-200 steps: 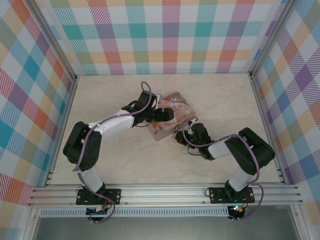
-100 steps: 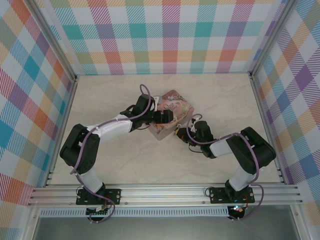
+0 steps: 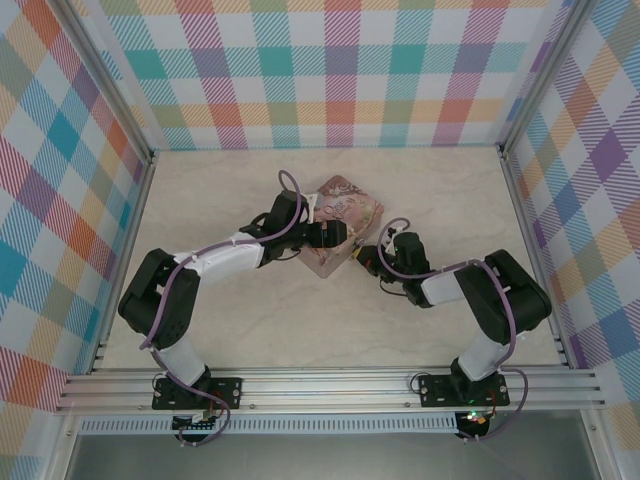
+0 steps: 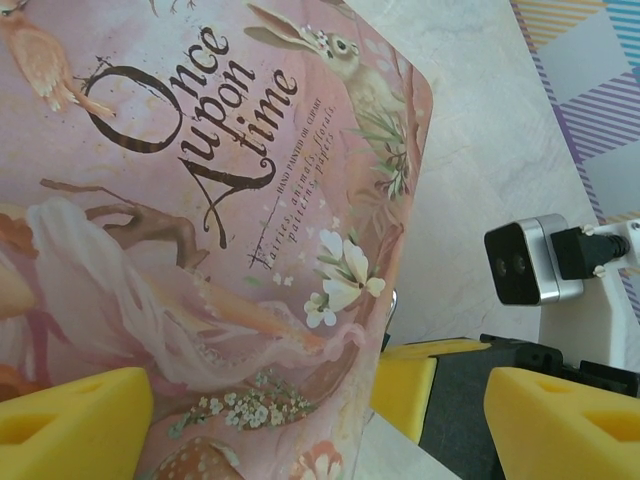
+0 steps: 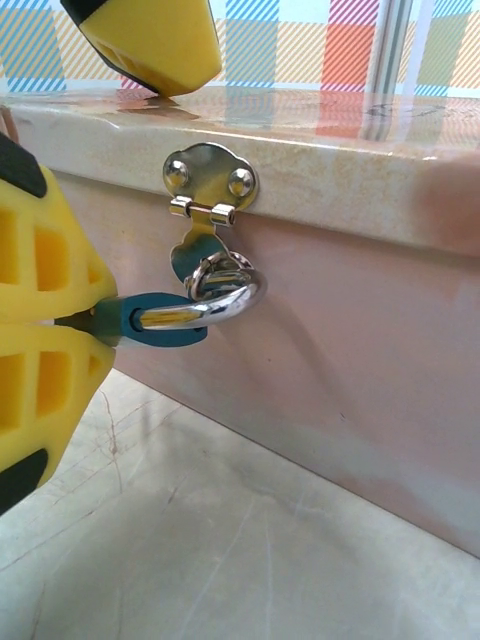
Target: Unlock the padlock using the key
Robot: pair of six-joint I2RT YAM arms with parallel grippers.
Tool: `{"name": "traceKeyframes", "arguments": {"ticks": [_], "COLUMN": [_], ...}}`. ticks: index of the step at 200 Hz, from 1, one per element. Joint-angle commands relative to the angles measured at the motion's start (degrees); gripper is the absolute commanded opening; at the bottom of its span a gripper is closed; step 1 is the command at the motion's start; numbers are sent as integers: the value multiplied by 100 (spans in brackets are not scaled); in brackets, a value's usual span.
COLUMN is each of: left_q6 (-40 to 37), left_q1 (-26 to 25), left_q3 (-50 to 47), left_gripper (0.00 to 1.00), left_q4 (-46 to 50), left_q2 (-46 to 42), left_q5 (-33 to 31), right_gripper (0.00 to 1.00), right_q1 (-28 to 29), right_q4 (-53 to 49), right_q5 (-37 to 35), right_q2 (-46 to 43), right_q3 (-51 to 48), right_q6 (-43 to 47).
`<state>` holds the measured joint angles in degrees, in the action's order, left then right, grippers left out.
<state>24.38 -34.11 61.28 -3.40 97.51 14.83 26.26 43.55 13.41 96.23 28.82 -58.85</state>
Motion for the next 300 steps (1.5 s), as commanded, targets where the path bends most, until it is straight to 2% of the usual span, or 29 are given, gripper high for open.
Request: {"name": "traceKeyframes", "arguments": {"ticks": [1, 68, 114, 144, 198, 241, 278, 300], "left_q6": [131, 139, 173, 58, -279, -258, -214, -46], "left_q1": [26, 212, 369, 751, 1270, 1293, 1310, 1319], "left_q3": [-393, -559, -671, -625, -115, 98, -130, -443], "left_gripper": [87, 88, 89, 89, 90, 100, 100, 100], "left_q4": [1112, 1133, 1095, 1221, 1553, 1503, 1597, 1529], "left_q2": [41, -149, -178, -328, -264, -884, -1850, -2339], "left_q5": [-460, -316, -299, -158, 52, -29, -337, -358], "right_gripper": [1, 1, 1, 1, 1, 2, 2, 3], "right_q1": [-256, -533, -543, -543, -419, -132, 393, 570], "right_q4": [124, 320, -110, -1152, -3655, -3944, -3719, -3623], "right_q5": [-464, -282, -223, -41, 988, 1726, 2040, 1861], "right_q2": [-103, -309, -504, -1187, -2541, -2919, -2335, -1982], "right_q3": [141, -121, -57, -195, -90, -474, -409, -349], "right_q6": [216, 424, 724, 1414, 2541, 2075, 1546, 1344]}}
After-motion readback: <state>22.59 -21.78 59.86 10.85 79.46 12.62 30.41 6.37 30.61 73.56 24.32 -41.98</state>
